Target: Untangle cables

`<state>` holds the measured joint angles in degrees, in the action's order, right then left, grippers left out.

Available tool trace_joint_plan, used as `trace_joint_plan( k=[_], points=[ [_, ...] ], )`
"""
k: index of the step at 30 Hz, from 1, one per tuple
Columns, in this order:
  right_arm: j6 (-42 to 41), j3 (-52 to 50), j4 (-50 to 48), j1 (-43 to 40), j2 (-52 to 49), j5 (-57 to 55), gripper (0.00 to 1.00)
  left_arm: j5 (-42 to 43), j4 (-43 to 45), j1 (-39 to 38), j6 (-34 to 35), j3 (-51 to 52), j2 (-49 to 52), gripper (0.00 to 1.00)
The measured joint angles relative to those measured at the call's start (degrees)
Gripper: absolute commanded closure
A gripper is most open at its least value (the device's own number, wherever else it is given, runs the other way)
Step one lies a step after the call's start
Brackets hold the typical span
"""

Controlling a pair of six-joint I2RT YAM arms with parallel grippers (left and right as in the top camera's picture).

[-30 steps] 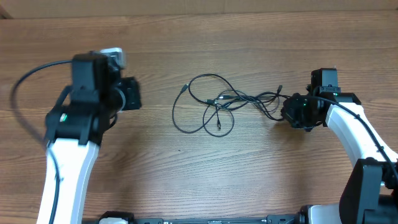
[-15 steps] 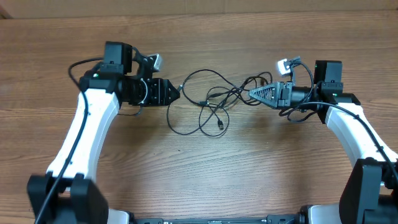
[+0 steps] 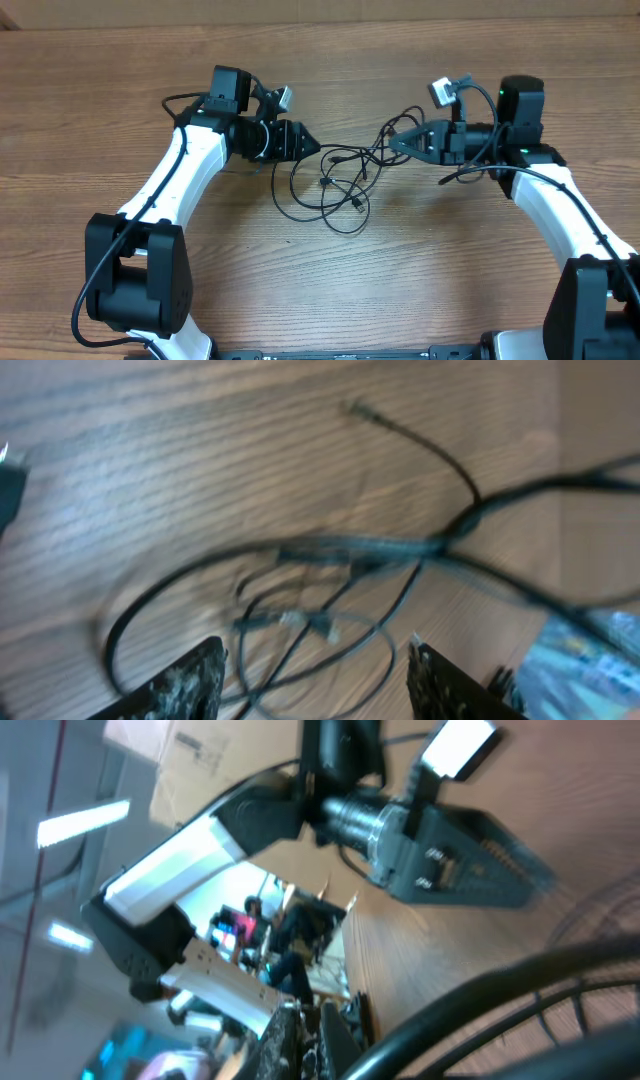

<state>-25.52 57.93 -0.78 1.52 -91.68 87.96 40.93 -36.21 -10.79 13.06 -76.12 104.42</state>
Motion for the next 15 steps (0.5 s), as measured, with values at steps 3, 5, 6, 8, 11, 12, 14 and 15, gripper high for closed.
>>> trace_joint_plan(
  k=[3, 5, 6, 8, 11, 12, 14, 15],
  points=[
    [-7.19, 1.99, -11.93, 2.95, 0.00, 0.09, 0.96, 0.94, 3.37, -0.50, 2.54, 0.00, 0.00, 0.42],
    [-13.25, 3.17, -22.38, 4.63, 0.02, 0.09, 0.96, 1.14, 3.52, -0.96, 3.58, 0.00, 0.00, 0.45],
    [-17.11, 3.67, -29.29, 5.42, 0.09, 0.13, 0.96, 1.14, 3.21, -1.20, 4.02, 0.00, 0.00, 0.51],
    [-23.63, 4.44, -38.42, 6.25, 0.44, 0.09, 0.96, 1.14, 1.90, -1.86, 4.57, -0.02, 0.00, 0.67],
    [-32.68, 4.63, -49.53, 6.14, 0.66, -0.09, 0.96, 0.87, -2.12, -3.54, 3.19, -0.11, 0.00, 0.79],
    [-35.19, 4.66, -52.11, 6.01, 0.66, -0.24, 0.96, 0.48, -3.26, -4.11, 2.45, -0.11, 0.00, 0.82],
    [-40.35, 4.66, -56.68, 5.70, 0.66, -0.28, 0.96, -2.45, -6.14, -5.62, 1.01, -0.11, 0.00, 0.87],
    [-42.32, 4.66, -57.75, 5.57, 0.66, -0.33, 0.96, -4.55, -7.28, -6.16, 0.46, -0.11, 0.00, 0.88]
  ],
)
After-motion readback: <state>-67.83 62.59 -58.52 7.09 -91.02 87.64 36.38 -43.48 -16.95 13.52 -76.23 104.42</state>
